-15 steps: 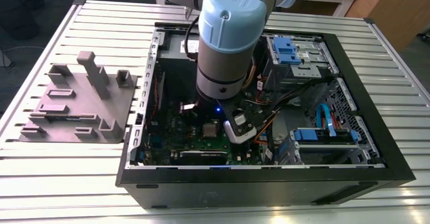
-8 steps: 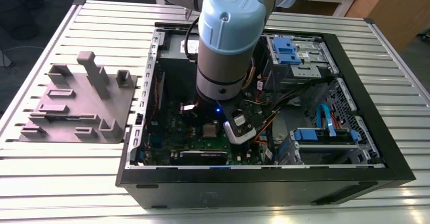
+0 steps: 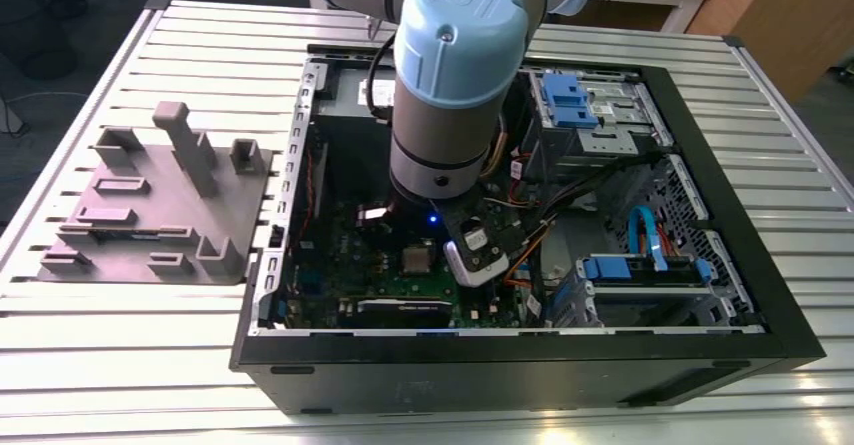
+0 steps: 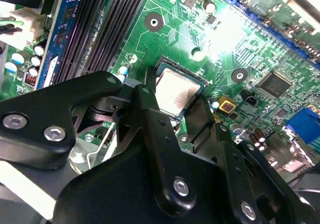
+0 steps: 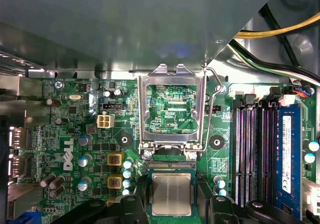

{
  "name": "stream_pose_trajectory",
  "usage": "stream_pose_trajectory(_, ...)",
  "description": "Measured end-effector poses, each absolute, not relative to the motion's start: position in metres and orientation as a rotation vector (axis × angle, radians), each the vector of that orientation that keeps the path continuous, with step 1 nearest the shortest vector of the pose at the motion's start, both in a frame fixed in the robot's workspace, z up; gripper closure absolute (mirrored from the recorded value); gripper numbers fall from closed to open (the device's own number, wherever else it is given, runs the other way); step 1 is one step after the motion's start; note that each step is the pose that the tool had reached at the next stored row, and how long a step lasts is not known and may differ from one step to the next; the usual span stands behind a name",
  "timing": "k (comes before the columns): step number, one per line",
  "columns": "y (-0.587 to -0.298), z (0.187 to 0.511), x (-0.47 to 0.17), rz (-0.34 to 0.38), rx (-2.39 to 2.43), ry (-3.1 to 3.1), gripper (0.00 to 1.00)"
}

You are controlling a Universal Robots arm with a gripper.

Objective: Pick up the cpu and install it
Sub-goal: 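Place the cpu into insertion slot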

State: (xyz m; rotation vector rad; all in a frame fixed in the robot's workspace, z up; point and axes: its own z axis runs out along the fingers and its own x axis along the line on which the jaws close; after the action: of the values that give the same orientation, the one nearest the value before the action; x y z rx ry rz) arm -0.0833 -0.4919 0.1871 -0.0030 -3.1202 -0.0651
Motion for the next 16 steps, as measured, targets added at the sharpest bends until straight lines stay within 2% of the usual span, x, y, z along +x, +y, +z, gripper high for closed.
stream_pose_trajectory(9, -0.4919, 0.1866, -0.0832, -0.065, -0.003, -3.12, 0.53)
stream_pose_trajectory(11, -0.4918, 0.1862, -0.083, -0.066, -0.003, -3.12, 0.52)
stream_pose_trajectory(12, -0.4919, 0.1862, -0.0831, -0.066, -0.003, -3.12, 0.46)
stream_pose_trajectory(16, -0.4919, 0.1867, -0.0831, -0.065, -0.003, -3.12, 0.46)
